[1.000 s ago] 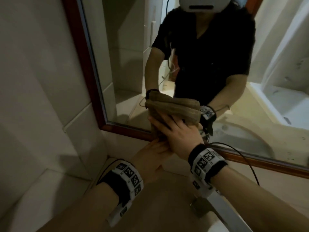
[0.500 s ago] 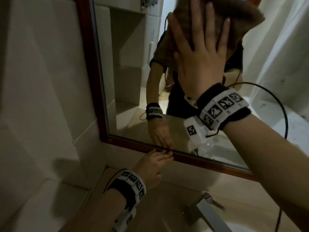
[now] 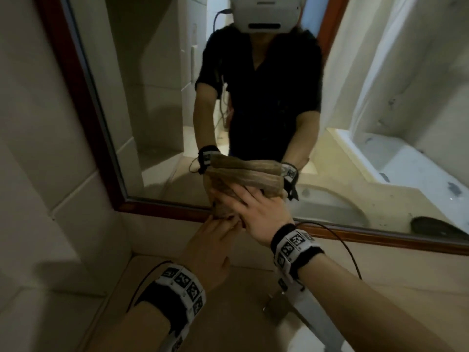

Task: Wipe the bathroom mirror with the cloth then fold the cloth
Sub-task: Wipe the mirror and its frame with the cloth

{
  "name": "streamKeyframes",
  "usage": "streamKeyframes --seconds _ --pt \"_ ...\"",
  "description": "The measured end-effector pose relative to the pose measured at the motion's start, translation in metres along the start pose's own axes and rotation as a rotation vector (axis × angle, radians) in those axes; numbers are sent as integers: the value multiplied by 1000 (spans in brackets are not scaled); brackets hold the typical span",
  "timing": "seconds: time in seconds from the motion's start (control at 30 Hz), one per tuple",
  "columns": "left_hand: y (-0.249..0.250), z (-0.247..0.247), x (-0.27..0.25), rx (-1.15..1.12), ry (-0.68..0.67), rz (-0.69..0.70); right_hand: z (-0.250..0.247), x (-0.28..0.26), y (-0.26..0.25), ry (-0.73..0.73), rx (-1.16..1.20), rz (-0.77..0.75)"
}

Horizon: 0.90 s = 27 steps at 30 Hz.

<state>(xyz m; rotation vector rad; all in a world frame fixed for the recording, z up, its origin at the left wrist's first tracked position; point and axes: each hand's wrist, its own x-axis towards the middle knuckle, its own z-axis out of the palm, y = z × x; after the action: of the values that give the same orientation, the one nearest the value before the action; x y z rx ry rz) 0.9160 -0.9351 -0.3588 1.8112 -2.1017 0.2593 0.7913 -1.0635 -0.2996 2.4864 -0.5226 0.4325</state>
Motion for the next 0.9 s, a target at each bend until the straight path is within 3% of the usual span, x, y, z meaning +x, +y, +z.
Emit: streamKeyframes --seconds 0.07,0.27,0.33,0.5,0.67,0.83,0.9 --pt "16 -11 5 58 -39 -35 -19 3 19 12 15 57" --pt "39 -21 24 91 -136 -101 -134 47 105 257 -75 297" --pt "40 -18 28 101 -161 -130 -143 53 114 285 -89 309" --pt "40 9 27 73 -114 -216 -79 19 84 344 -1 224" --pt "50 11 31 3 -32 -241 14 -55 46 112 66 75" --pt "70 8 36 46 -71 -304 17 -73 63 57 123 -15" --pt "80 5 41 77 -112 -277 -1 -68 84 75 107 31"
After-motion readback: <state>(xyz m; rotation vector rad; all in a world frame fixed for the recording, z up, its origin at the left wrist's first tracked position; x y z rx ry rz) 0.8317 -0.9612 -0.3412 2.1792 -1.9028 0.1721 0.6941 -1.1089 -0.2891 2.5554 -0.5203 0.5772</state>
